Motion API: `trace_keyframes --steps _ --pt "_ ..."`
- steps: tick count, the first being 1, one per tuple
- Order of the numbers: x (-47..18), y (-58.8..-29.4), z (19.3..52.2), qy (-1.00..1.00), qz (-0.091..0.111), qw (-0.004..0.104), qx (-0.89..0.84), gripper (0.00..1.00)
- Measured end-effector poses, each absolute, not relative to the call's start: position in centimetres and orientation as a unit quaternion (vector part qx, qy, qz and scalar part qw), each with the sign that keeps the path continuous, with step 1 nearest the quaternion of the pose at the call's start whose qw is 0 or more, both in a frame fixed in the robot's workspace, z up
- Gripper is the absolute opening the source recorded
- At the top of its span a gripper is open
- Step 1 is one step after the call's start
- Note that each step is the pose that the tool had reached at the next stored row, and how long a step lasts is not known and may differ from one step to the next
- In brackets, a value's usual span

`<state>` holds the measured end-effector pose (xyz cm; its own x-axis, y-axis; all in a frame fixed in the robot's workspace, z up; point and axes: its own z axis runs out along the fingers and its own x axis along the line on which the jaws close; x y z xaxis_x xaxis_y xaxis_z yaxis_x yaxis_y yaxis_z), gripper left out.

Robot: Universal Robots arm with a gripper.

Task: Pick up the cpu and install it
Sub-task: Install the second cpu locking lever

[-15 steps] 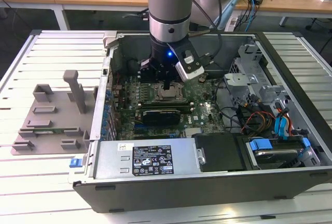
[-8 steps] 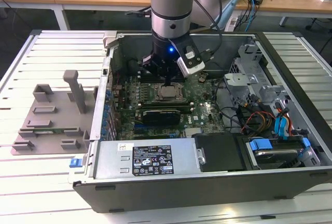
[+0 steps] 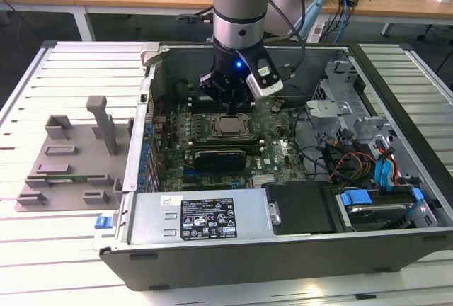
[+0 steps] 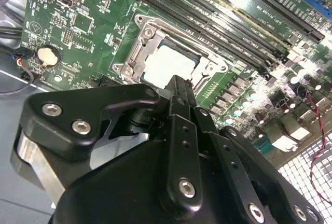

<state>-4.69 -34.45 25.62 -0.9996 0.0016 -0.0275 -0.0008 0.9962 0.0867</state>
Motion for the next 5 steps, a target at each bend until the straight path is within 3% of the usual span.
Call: trace_keyframes --steps 5 --pt "-4.67 -34.44 25.62 0.999 0.043 0.014 0.000 0.11"
